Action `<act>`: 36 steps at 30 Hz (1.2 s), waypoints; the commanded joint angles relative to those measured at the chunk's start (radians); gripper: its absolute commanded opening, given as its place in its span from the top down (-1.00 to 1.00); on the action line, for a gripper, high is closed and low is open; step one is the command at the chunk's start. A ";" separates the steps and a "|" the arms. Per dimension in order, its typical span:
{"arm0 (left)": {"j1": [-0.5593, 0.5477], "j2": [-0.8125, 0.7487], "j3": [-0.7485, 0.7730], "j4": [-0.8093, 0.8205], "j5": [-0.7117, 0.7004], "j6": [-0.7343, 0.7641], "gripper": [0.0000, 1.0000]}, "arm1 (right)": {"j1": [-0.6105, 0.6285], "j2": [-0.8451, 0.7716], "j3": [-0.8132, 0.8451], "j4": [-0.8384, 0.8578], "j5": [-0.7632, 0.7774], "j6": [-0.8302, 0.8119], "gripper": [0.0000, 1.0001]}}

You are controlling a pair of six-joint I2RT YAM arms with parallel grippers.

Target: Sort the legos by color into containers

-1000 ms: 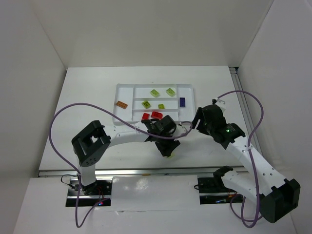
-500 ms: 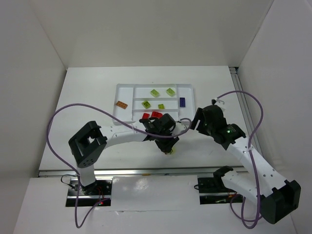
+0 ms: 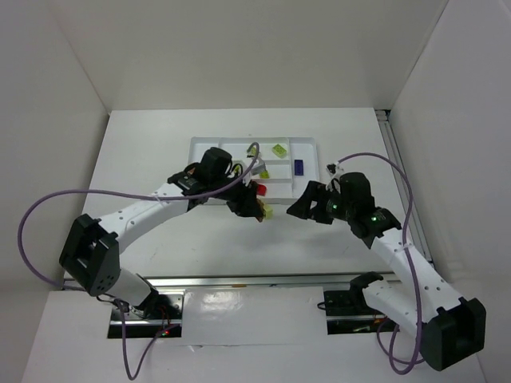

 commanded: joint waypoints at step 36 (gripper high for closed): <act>-0.054 -0.127 0.000 0.078 -0.019 0.031 1.00 | -0.088 0.321 -0.044 0.670 -0.795 0.447 -0.52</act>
